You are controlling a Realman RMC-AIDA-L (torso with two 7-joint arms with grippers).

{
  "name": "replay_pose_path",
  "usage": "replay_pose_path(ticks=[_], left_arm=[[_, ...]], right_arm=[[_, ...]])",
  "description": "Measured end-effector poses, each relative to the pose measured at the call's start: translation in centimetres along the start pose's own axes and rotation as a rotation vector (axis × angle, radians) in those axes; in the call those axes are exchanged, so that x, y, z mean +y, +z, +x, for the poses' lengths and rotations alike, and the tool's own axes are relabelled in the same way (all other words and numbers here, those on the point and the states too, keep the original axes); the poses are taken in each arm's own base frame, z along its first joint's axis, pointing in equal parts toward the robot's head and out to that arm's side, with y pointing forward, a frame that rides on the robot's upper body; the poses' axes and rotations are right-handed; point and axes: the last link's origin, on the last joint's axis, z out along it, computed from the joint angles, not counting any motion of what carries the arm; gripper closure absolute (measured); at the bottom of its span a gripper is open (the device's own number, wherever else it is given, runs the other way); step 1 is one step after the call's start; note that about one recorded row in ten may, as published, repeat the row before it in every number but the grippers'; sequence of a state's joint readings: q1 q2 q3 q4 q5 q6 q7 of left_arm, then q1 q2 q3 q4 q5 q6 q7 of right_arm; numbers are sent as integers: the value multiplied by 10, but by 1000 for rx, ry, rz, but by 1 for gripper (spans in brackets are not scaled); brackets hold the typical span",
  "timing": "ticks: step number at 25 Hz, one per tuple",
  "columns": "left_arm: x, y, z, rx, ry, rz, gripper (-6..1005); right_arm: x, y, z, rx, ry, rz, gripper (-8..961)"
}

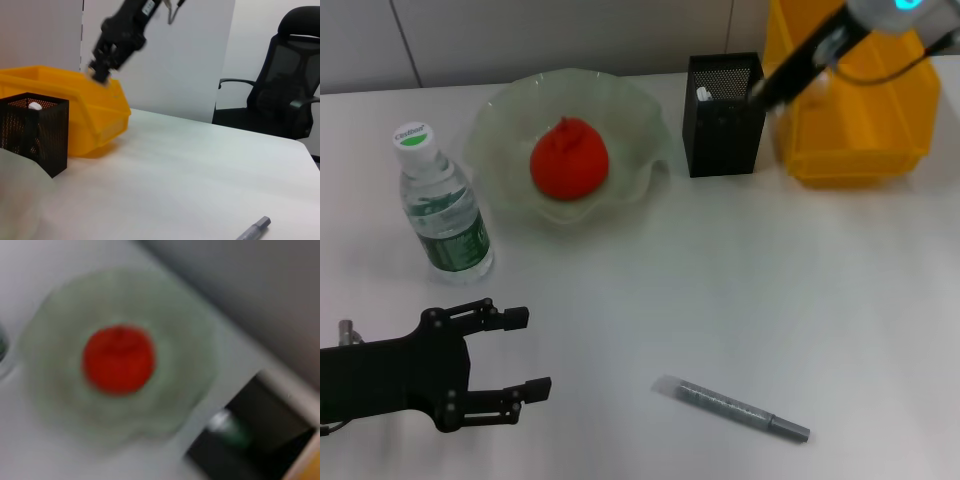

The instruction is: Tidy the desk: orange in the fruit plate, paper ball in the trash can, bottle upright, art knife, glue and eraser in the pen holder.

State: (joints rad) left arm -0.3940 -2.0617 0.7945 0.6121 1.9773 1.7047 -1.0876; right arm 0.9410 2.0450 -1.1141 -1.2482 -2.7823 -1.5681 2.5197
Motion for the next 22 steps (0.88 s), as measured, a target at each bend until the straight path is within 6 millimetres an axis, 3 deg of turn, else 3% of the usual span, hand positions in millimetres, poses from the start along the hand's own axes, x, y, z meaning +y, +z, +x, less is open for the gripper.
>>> replay_pose_path(ticks=[5, 13, 22], left_arm=[[0, 0, 0, 2, -1, 3, 164], [-1, 1, 0, 1, -8, 3, 165], [0, 1, 1, 15, -13, 7, 165]], right_arm=[[-23, 7, 4, -126, -50, 76, 700], [-32, 32, 9, -268, -148, 51, 700], [-44, 51, 17, -308, -161, 79, 700]])
